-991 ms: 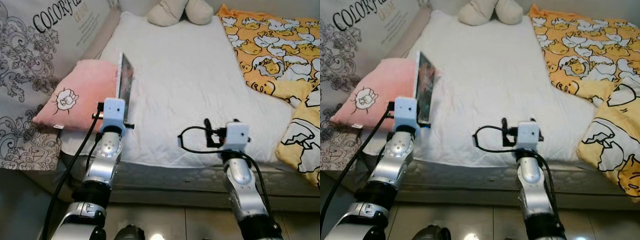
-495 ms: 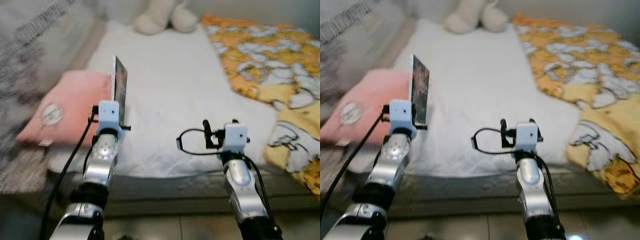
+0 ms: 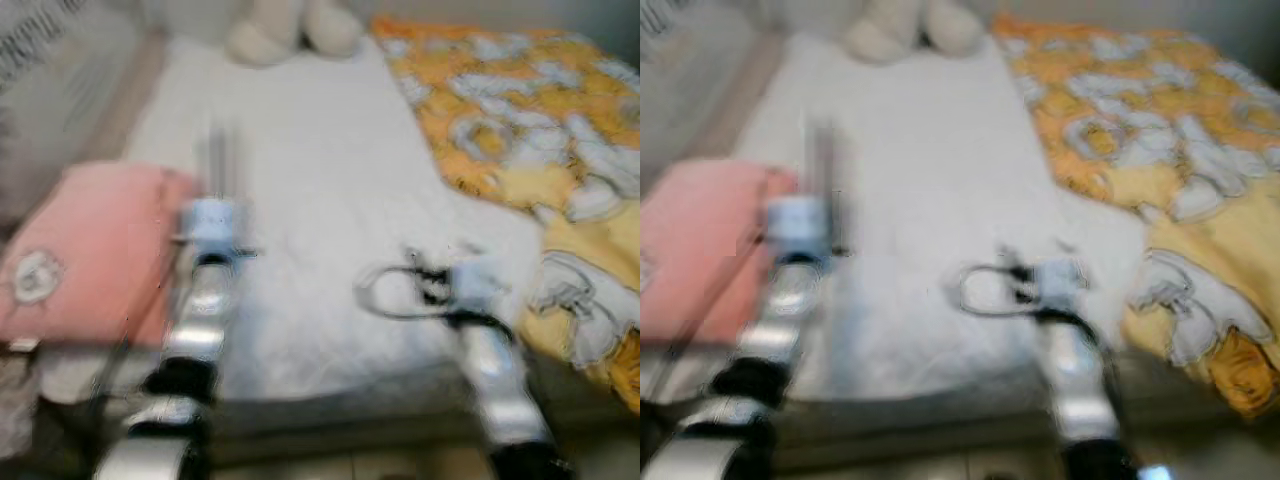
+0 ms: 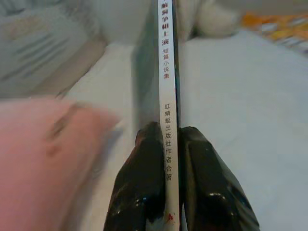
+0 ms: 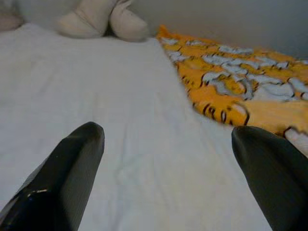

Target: Clean up the room

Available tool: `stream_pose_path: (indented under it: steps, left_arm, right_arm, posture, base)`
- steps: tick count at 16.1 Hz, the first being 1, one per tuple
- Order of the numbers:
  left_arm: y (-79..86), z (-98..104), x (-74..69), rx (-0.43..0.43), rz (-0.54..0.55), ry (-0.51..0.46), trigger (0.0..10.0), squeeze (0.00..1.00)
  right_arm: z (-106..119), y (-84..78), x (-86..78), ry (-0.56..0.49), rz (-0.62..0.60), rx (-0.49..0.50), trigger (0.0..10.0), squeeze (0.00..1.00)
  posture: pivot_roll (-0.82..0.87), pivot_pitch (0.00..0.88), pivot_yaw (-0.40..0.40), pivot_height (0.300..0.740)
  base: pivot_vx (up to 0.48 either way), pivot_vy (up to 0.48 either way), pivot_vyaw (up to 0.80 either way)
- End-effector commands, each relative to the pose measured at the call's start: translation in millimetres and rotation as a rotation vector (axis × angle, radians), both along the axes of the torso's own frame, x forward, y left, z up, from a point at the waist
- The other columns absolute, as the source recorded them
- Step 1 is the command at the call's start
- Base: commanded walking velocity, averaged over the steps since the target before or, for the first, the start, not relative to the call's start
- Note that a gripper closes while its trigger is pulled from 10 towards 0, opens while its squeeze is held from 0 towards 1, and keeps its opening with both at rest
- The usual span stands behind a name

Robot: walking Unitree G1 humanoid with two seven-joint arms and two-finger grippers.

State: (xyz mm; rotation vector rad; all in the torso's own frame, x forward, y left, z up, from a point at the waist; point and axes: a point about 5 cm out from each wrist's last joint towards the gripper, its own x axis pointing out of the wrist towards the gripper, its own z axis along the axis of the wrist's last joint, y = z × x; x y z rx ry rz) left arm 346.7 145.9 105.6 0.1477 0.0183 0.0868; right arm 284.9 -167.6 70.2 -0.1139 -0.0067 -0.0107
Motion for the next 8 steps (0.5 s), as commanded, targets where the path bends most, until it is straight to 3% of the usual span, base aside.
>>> stream_pose_path:
  steps: [1,6,8]
  left_arm:
    - [14.6,9.7,3.5,0.018,0.034,-0.04,10.0,0.0]
    - [0.8,17.2,17.8,0.004,-0.023,-0.017,10.0,0.0]
    - [-13.0,22.8,24.9,-0.019,-0.06,-0.006,10.0,0.0]
  right_arm:
    - [6.2,16.1,3.0,-0.027,0.046,0.029,10.0,0.0]
    - [4.2,17.9,-0.9,-0.013,0.074,0.031,10.0,0.0]
    - [1.5,15.6,-4.1,0.004,0.075,0.033,10.0,0.0]
  posture:
    - [-0.03,0.0,0.019,0.74]
    - [-0.04,0.0,0.017,0.74]
    - [-0.05,0.0,0.018,0.74]
  base:
    - [0.0,0.48,0.0]
    - [0.0,0.48,0.0]
    - [0.0,0.0,0.0]
